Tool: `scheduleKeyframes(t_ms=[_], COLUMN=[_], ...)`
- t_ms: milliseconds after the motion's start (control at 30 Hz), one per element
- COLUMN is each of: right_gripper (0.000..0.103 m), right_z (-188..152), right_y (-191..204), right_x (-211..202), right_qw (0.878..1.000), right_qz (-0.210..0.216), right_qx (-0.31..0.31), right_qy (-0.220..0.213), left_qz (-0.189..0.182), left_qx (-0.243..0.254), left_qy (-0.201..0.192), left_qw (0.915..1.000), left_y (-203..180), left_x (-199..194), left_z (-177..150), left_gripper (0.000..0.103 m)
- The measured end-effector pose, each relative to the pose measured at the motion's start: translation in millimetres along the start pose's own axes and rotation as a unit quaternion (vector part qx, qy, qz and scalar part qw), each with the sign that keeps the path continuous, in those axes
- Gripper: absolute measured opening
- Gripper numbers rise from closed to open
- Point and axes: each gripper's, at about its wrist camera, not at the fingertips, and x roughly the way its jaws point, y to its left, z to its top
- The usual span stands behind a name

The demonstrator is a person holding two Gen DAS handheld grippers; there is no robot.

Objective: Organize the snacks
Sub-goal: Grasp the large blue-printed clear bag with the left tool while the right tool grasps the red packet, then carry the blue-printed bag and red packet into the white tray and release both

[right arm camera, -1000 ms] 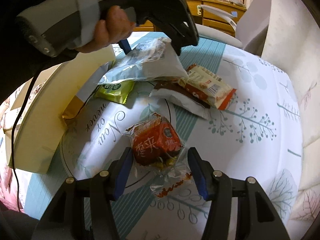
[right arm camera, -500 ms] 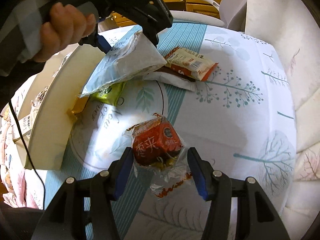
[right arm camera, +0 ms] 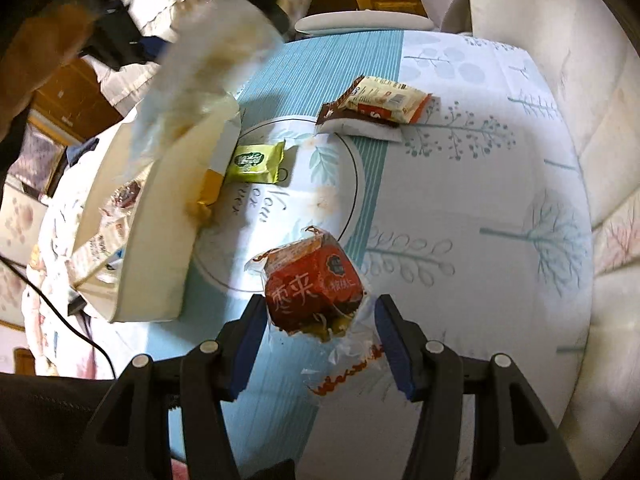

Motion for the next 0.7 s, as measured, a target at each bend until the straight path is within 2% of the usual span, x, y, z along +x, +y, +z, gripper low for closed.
scheduleKeyframes(t_ms=[233, 467, 700], right_gripper=[0.056, 0.056, 0.056], right_z=[-4, -9, -16], right_y=[27, 71, 119], right_x=[-10, -24, -29], right_qw=[1.000, 1.000, 1.000], right_qz=[0.014, 0.008, 0.002], right_qx=[0.002, -0.020, -0.019], right_qy=[0.011, -0.003, -0.021], left_qz=[-0.022, -0.047, -0.052], left_qx=[0.024, 0.033, 0.032], left_qy=[-0.032, -0.052, -0.071], left_qw=[0.9989, 0.9970, 0.9956], left_y=[12, 59, 117], left_x=[-53, -85, -106], left_z=[-38, -76, -115], left_gripper=[0.076, 0.076, 0.076])
